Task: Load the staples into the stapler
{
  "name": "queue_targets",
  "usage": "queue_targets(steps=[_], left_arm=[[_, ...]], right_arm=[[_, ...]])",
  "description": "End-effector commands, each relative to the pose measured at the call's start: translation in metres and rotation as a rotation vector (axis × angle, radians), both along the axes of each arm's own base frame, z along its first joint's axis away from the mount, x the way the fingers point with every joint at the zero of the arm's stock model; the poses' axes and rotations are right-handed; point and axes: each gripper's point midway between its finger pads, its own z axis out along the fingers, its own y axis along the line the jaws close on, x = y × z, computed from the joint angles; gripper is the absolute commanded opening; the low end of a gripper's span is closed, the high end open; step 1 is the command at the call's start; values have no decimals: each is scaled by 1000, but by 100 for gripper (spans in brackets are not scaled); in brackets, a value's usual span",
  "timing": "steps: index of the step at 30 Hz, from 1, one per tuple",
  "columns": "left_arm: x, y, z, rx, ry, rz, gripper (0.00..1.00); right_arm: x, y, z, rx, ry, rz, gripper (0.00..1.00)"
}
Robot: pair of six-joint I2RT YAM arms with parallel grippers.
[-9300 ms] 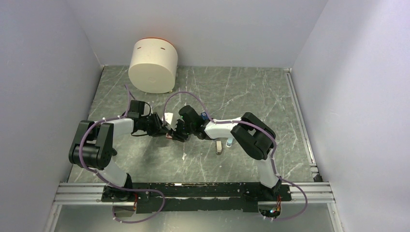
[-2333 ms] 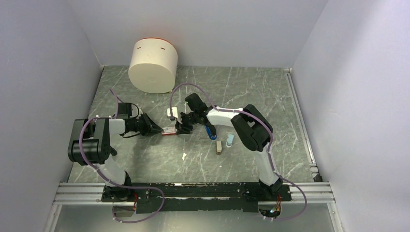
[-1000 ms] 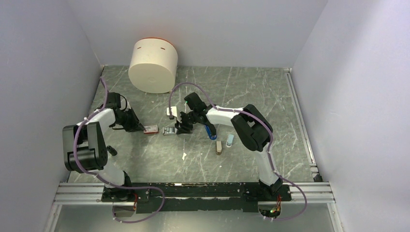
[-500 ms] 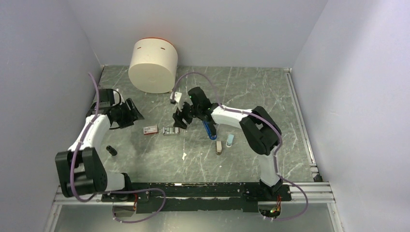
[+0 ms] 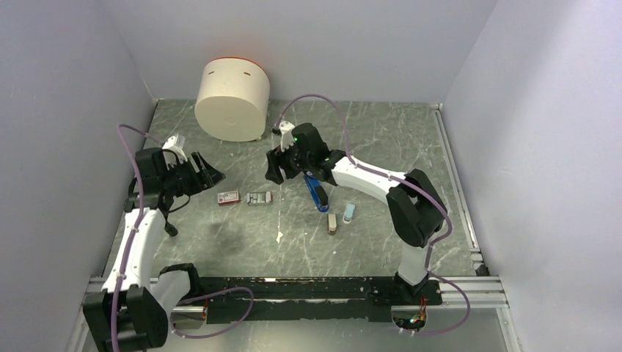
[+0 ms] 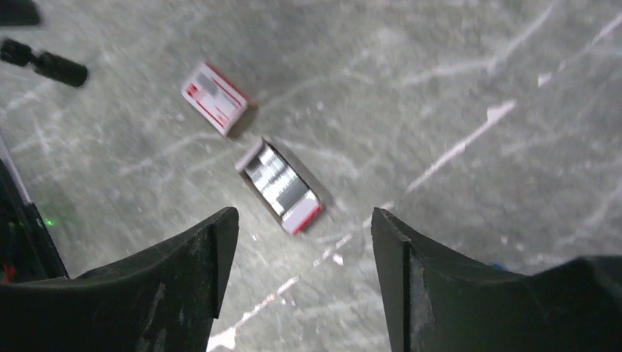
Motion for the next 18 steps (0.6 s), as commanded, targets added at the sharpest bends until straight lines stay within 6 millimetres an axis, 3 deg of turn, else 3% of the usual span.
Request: queue_targets(steps=[1,3,6,12,16,18], left_arm=[[-7,-16,23,-59,-124,-74,69],[-12,-19,26,-65,-143,-91,69],[-17,-17,27,-50,-146,-79,72],[-18,-10,26,-16,-140,-34,84],[-17,-7,21,-2,-119,-11,89],[-15,-8,19,-9,-110,-23,84]], right_arm=[[-22,-24,-38,-93,150,-97,80],[-35,-18,-45,-119,156,-108,91],[-48,-13,-66,-263,151,-187,94],[-47,-11,-92,-357,155,-404,66],[-46,-2,-91,-325,135,-425,58],[-44,2,-92,-320,139,-421,56]])
